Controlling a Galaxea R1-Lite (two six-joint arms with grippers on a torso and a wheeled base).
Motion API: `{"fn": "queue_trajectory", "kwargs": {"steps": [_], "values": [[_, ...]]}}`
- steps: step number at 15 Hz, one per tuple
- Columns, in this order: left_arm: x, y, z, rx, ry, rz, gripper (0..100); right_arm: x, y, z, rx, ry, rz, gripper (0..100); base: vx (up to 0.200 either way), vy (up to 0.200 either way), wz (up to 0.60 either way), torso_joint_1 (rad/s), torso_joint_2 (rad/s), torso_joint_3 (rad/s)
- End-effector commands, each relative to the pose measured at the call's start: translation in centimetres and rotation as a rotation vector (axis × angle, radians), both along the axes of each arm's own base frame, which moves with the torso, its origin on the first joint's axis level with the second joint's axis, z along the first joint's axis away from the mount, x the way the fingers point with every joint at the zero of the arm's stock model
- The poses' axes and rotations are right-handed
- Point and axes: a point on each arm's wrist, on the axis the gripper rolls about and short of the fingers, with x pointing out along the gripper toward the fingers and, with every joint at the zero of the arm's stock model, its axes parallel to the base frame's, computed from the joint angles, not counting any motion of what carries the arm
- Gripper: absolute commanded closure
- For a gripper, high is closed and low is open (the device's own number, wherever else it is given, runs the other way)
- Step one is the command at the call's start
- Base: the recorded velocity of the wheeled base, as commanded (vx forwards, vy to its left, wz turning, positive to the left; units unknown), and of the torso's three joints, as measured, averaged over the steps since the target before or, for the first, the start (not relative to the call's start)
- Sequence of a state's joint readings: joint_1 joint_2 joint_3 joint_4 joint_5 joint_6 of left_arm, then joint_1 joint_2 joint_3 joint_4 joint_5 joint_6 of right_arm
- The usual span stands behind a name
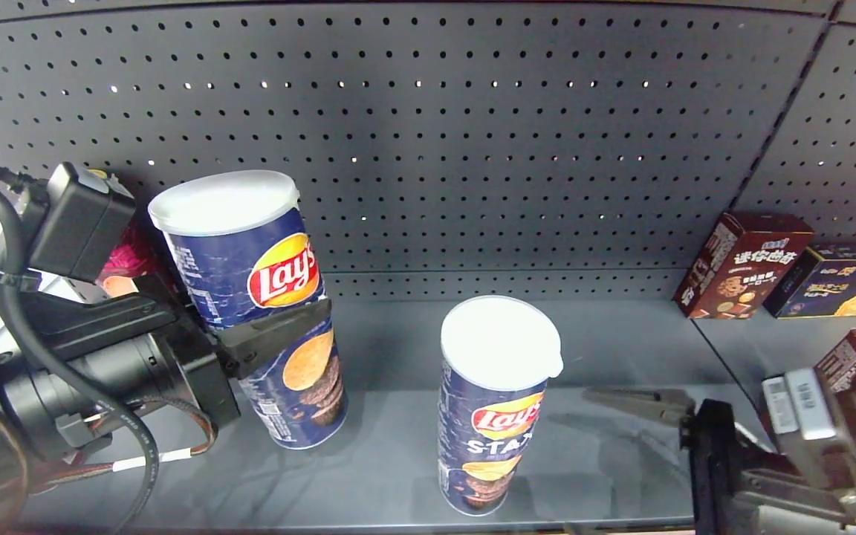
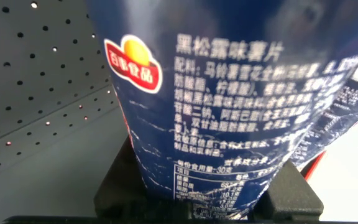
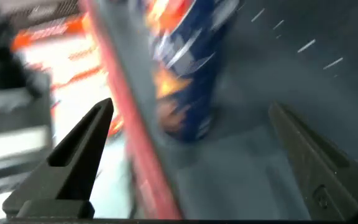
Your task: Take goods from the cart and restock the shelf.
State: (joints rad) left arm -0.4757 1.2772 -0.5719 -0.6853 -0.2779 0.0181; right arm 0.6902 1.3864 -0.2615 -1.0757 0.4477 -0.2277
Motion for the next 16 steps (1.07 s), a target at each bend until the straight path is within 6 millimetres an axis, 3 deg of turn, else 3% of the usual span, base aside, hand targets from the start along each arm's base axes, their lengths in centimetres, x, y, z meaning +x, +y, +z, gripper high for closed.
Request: {"fn": "queue_trajectory", "kwargs": {"steps": [1, 5, 8, 9, 10, 13, 16], "values": [[-0.2, 0.1, -0.1, 0.002, 0.002, -0.001, 100, -1.3, -2.9, 3.8, 0.119, -0.159, -0.090, 0, 0.000, 0.000, 0.00, 0.000, 0.00, 0.000], [-0.6, 0.2, 0.2, -0.007, -0.010, -0.006, 100, -4.7, -6.0, 4.6, 0.159, -0.194, -0.291, 0, 0.000, 0.000, 0.00, 0.000, 0.00, 0.000], [-0.8, 0.2, 0.3, -0.011, -0.018, -0.009, 100, -8.5, -8.8, 2.7, 0.113, -0.137, -0.392, 0, 0.000, 0.000, 0.00, 0.000, 0.00, 0.000], [-0.8, 0.2, 0.3, -0.011, -0.018, -0.009, 100, -8.5, -8.8, 2.7, 0.113, -0.137, -0.392, 0, 0.000, 0.000, 0.00, 0.000, 0.00, 0.000], [-1.0, 0.4, 0.5, -0.014, -0.025, -0.009, 100, -11.1, -10.8, 0.9, 0.045, -0.106, -0.517, 0, 0.000, 0.000, 0.00, 0.000, 0.00, 0.000], [-1.0, 0.3, 0.4, -0.012, -0.021, -0.013, 100, -15.2, -13.8, -3.1, -0.061, -0.065, -0.625, 0, 0.000, 0.000, 0.00, 0.000, 0.00, 0.000], [-1.0, 0.2, 0.4, -0.012, -0.021, -0.019, 100, -17.5, -14.7, -5.9, -0.036, -0.031, -0.730, 0, 0.000, 0.000, 0.00, 0.000, 0.00, 0.000]]}}
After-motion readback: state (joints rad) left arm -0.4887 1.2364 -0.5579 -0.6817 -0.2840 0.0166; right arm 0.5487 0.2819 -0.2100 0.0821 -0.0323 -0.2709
